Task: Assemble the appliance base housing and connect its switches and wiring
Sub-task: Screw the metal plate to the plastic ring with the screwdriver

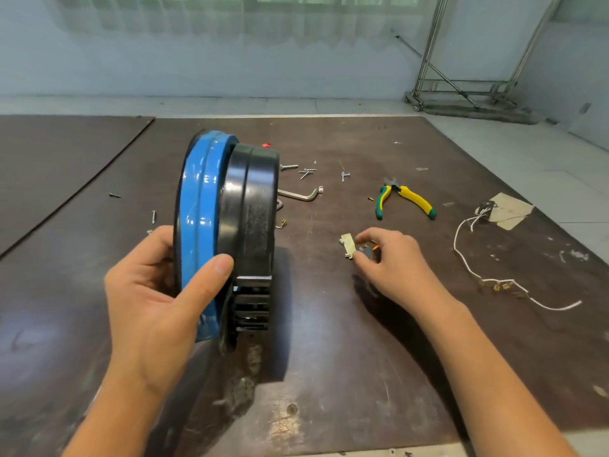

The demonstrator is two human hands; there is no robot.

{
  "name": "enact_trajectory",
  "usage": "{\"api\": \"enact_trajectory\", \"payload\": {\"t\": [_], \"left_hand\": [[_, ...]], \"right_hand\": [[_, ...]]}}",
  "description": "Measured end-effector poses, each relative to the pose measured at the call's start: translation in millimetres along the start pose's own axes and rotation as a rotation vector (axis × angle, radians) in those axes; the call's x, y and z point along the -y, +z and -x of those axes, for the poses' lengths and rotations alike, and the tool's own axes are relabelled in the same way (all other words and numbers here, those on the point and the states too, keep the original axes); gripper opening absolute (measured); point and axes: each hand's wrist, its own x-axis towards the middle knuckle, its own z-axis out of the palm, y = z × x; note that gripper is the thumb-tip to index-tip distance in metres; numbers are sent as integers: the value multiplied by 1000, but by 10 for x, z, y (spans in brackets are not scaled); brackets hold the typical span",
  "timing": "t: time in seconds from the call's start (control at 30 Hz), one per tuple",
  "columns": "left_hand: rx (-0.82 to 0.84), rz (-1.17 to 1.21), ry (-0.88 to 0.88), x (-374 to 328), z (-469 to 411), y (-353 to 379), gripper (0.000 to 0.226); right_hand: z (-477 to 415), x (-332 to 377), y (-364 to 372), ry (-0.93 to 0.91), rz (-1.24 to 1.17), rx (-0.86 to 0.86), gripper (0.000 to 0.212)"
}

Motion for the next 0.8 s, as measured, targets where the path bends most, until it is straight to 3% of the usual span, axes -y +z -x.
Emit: {"api": "enact_trajectory", "payload": {"t": [0.07, 0.23, 0.53, 0.8], "left_hand": [[-9, 31, -17, 8, -1, -7, 20], [-1, 85, -46, 56, 13, -60, 22], [-33, 162, -75, 89, -30, -122, 20], [-107, 328, -171, 70, -77, -196, 13]], "right_hand": [[-17, 65, 136, 42, 106, 84, 27], [-61, 120, 254, 116, 270, 130, 32], [-46, 110, 269, 125, 278, 82, 14], [-74, 46, 302, 178, 255, 43, 12]]}}
